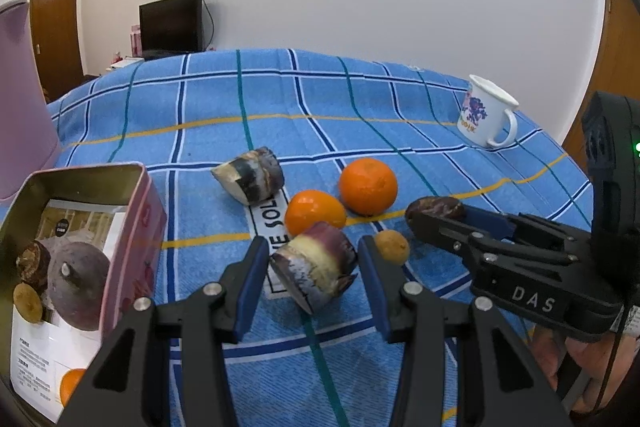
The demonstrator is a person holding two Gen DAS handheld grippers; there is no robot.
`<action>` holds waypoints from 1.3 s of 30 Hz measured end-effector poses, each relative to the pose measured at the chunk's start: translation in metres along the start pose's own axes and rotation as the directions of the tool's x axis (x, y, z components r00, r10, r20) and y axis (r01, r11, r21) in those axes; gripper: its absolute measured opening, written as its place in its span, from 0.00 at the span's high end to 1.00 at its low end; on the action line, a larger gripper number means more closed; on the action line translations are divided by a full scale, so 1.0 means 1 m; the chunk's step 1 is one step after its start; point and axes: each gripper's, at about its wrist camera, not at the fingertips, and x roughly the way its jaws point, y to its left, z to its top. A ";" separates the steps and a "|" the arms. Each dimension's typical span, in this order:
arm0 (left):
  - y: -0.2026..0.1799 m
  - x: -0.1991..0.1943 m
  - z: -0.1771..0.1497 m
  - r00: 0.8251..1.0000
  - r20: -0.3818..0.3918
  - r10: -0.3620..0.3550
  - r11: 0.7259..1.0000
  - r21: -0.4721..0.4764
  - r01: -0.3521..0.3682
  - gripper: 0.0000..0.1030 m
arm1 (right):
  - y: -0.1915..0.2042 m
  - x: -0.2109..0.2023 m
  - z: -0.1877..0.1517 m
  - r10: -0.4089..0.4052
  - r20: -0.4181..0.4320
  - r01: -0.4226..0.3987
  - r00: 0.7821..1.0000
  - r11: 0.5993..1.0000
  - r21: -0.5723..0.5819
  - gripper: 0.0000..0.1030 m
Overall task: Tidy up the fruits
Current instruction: 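Grasp the purple-white striped root with the left tool while the right tool grasps the dark brown fruit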
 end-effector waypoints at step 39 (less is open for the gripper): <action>0.002 -0.036 -0.004 0.981 0.186 0.055 0.998 -0.022 -0.052 0.54 | 0.015 -0.038 -0.006 0.017 0.199 -0.001 0.980 0.997 -0.080 0.55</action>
